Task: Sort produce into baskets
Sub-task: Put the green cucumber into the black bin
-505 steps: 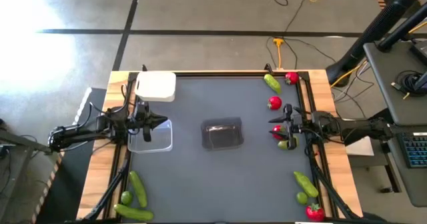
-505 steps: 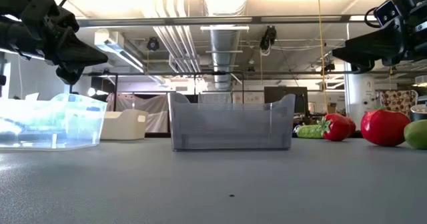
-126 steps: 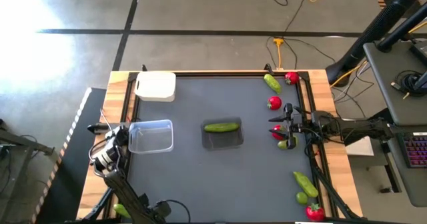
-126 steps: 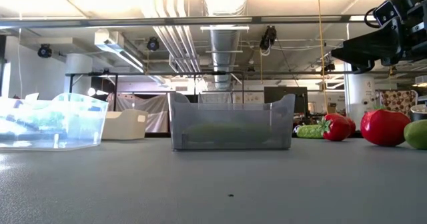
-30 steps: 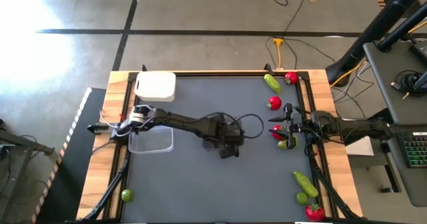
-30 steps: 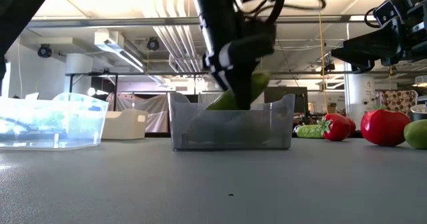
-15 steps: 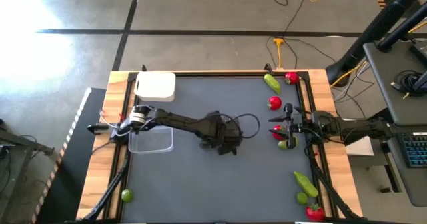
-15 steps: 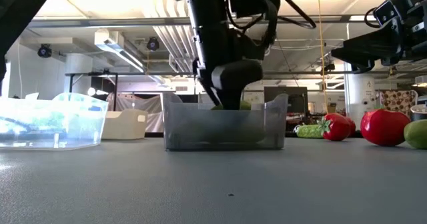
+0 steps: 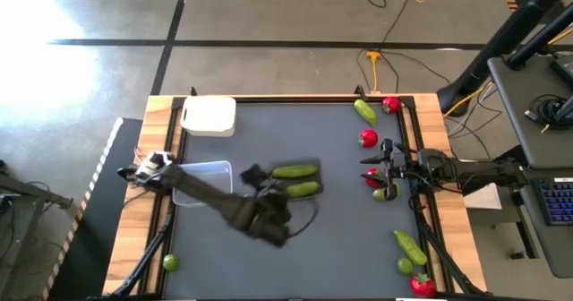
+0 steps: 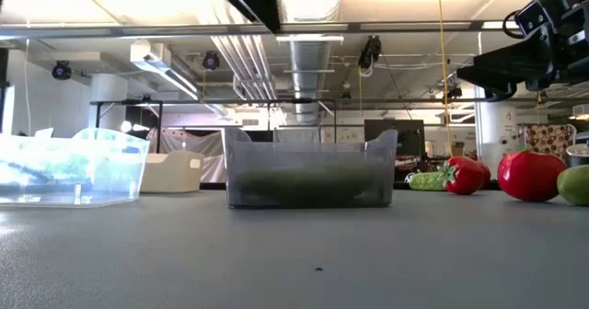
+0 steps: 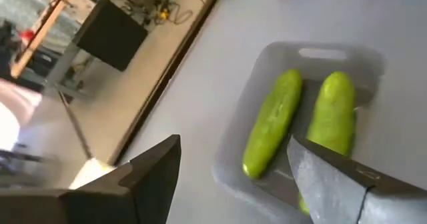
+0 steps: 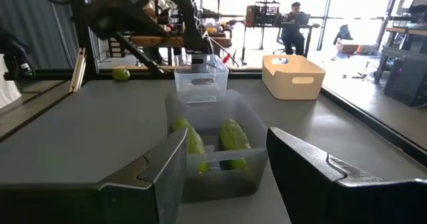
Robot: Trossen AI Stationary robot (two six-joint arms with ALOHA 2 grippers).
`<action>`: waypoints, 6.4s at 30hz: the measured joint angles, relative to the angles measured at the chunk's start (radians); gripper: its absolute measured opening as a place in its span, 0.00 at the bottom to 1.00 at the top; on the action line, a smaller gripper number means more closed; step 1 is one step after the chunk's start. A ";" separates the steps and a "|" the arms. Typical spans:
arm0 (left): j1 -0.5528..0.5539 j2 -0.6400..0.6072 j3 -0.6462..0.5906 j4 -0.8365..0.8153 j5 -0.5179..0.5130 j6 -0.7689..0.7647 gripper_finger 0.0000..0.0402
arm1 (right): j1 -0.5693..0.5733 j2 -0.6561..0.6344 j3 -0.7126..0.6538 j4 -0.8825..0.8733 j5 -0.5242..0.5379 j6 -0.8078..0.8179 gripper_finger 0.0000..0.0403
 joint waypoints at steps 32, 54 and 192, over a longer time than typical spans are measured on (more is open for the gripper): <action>-0.120 0.248 -0.729 2.221 0.623 0.878 0.57 | 0.000 0.000 0.000 0.000 0.000 0.000 0.49; 0.075 0.383 -0.746 2.444 0.698 0.983 0.53 | 0.004 0.000 0.000 0.262 -0.003 0.385 0.49; 0.060 0.667 -0.391 2.467 0.564 0.884 0.52 | 0.152 1.608 1.287 -0.444 0.442 0.242 0.45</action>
